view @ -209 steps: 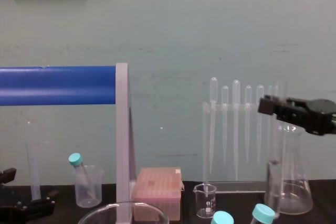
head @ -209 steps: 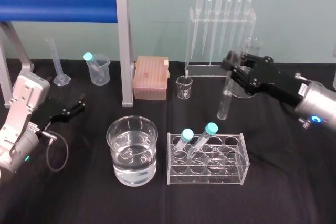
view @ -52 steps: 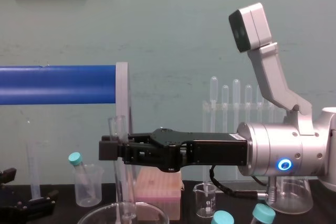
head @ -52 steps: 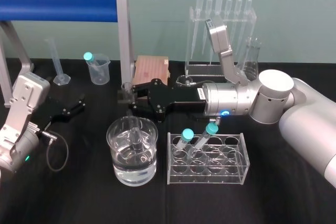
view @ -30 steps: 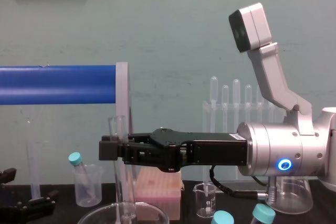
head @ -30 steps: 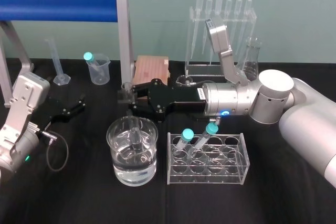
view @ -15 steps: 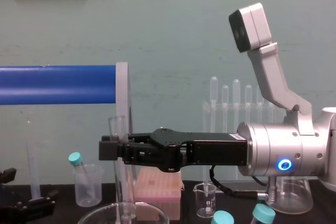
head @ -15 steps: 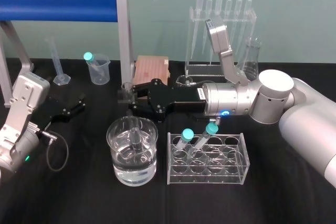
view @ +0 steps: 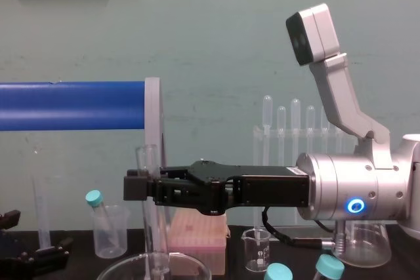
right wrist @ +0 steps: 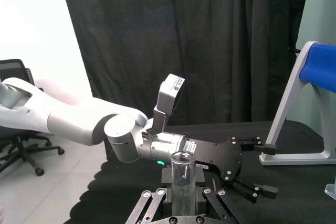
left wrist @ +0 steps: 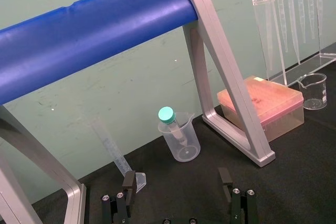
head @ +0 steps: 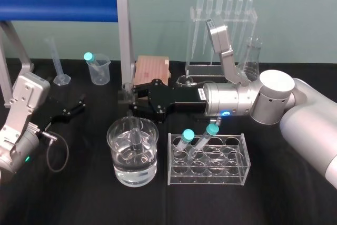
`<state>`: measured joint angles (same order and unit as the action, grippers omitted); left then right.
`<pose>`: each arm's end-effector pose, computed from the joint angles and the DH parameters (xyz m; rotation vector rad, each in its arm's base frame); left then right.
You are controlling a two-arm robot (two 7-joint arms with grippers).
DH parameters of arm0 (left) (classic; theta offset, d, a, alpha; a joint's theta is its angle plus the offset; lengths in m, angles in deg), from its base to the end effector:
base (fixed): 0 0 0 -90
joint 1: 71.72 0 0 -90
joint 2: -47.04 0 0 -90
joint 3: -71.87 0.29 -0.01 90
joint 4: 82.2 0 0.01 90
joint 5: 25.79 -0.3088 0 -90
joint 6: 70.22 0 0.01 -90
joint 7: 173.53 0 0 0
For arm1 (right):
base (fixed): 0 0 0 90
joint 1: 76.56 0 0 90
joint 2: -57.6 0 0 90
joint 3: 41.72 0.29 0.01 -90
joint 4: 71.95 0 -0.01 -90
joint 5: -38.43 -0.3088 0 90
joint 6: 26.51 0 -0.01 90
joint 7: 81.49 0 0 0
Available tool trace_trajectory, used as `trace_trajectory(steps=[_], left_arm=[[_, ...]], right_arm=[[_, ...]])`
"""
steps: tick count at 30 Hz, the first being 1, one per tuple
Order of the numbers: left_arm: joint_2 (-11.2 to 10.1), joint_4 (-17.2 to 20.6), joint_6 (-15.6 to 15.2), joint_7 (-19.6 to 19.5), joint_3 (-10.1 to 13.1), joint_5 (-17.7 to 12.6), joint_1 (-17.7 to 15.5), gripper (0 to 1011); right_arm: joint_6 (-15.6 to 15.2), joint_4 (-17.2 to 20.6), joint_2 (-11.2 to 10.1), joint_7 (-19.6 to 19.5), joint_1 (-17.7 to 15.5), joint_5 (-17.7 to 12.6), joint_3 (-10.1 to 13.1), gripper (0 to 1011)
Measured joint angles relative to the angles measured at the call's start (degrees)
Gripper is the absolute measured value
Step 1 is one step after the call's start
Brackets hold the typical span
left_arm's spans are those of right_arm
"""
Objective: Hold the test tube with one hand and immerse one end into the beaker, then return it to the test tube rack.
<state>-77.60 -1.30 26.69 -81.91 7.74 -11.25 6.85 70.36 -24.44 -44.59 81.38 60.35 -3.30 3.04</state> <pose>0.3581 0.0826 -0.3023 0.3045 -0.2851 1.2478 0.5068 0.0571 -0.2430 0.0380 0.0432 0.0767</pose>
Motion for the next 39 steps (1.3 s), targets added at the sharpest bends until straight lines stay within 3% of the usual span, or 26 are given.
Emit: trace_trajectory(steps=[39], left_arm=[[0.0, 0.0, 0.0, 0.0, 0.0, 0.0, 0.0, 1000]], right_arm=[[0.0, 0.0, 0.0, 0.0, 0.0, 0.0, 0.0, 249]])
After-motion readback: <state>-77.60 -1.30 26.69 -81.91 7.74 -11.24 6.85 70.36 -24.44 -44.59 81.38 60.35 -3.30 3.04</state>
